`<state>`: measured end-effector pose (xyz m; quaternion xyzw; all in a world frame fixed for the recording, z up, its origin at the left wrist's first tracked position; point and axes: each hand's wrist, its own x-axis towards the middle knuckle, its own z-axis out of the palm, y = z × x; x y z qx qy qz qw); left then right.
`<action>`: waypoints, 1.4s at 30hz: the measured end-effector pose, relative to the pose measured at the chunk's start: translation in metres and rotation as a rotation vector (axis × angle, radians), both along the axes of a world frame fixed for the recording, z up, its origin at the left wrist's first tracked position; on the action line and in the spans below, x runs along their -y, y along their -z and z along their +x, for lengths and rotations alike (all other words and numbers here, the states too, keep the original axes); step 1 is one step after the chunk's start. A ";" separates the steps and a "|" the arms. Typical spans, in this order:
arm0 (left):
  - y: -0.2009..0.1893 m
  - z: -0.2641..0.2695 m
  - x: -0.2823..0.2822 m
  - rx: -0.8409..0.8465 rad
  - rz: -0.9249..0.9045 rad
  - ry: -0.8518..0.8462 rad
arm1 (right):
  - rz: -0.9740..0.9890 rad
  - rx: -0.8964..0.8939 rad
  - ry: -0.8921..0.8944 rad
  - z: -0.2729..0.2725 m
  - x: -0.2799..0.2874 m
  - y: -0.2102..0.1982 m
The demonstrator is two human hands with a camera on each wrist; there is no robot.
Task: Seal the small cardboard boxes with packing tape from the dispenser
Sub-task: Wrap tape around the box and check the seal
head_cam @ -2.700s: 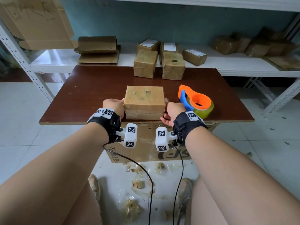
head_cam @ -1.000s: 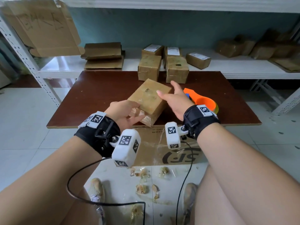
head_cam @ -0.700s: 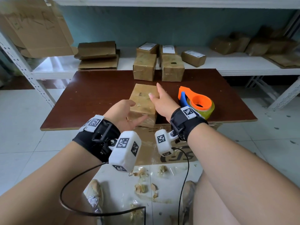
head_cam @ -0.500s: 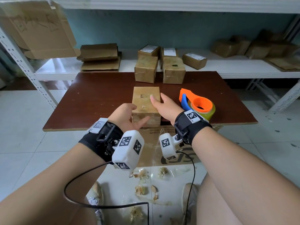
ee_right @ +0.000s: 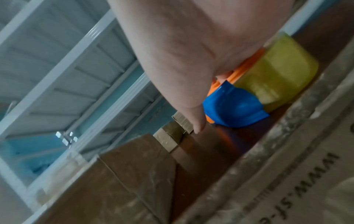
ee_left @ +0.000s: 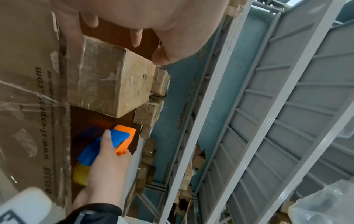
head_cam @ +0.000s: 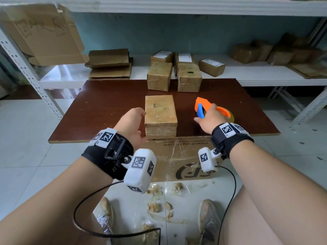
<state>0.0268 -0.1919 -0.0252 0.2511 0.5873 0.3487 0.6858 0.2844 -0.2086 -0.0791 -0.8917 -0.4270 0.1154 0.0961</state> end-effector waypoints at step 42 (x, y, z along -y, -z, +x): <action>-0.028 -0.032 0.016 0.371 0.473 0.108 | 1.001 -1.020 -0.424 -0.120 0.081 -0.085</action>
